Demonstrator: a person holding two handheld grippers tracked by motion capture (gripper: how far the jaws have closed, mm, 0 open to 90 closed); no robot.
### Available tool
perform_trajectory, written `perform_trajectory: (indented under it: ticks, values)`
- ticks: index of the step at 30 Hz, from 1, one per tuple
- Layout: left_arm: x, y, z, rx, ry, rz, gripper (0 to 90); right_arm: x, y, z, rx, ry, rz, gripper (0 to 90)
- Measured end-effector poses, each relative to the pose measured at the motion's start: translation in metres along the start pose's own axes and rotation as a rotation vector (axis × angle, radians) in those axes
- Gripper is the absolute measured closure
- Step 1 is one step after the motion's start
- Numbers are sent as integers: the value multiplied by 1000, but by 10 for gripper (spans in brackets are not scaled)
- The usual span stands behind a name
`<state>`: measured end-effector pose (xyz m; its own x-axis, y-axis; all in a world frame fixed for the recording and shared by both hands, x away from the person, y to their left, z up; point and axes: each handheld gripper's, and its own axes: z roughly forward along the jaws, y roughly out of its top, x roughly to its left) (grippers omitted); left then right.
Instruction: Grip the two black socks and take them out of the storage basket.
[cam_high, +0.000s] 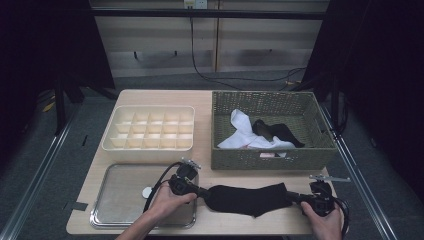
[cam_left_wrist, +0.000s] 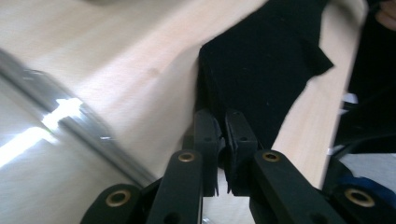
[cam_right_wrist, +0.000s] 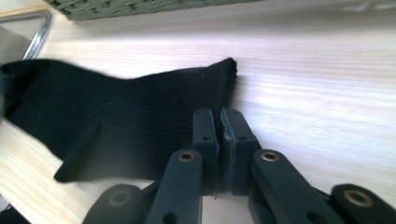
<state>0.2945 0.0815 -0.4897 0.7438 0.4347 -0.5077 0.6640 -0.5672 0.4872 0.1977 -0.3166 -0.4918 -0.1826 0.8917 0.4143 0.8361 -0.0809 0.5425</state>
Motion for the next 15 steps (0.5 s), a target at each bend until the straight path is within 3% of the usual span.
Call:
perform_trajectory:
  ticks: [3,4,10,11,15]
  values:
    - [-2,0,3,14,-18,11,857,-4,0,-3,-6,-3,4,860]
    - [-5,1,5,26,8,32,860,-4,-3,-6,-7,0,10,860]
    - [-6,-2,3,23,3,27,854,0,-6,-10,-13,8,-15,818]
    - [-4,-3,1,14,10,14,775,0,-5,-11,-30,0,-5,726]
    - [-3,-3,-3,-9,14,16,660,0,-2,-19,-86,22,-2,662]
